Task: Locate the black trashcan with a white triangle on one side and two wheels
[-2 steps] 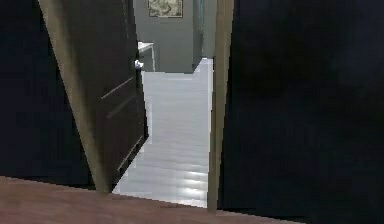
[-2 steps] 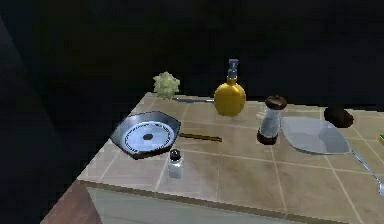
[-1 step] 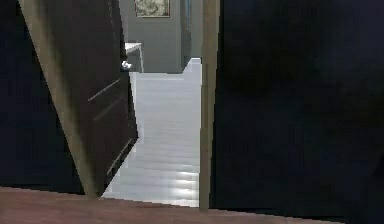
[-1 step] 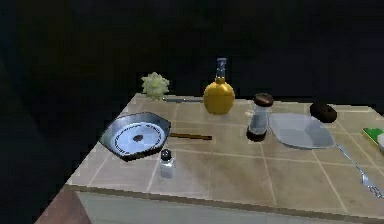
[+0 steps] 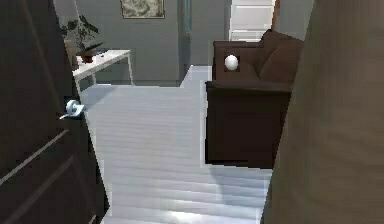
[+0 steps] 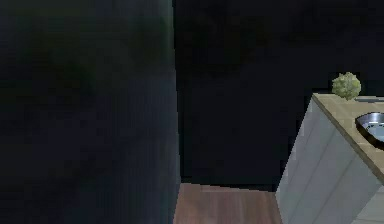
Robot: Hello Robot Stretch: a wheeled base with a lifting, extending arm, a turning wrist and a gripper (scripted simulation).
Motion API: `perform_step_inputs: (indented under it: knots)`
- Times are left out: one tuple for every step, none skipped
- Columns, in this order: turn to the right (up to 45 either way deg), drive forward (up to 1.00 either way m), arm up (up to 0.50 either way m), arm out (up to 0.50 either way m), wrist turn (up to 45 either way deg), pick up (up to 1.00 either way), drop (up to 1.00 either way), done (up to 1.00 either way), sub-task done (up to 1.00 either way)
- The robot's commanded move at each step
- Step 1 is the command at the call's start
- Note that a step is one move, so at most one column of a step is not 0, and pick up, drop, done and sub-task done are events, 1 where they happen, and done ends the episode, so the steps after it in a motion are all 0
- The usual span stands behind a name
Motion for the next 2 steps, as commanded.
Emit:
perform_step_inputs:
  knots:
    - [0.0, 0.25, 0.0, 0.0, 0.0, 0.0, 0.0, 0.0, 0.0]
    - [3.0, 0.0, 0.0, 0.0, 0.0, 0.0, 0.0, 0.0, 0.0]
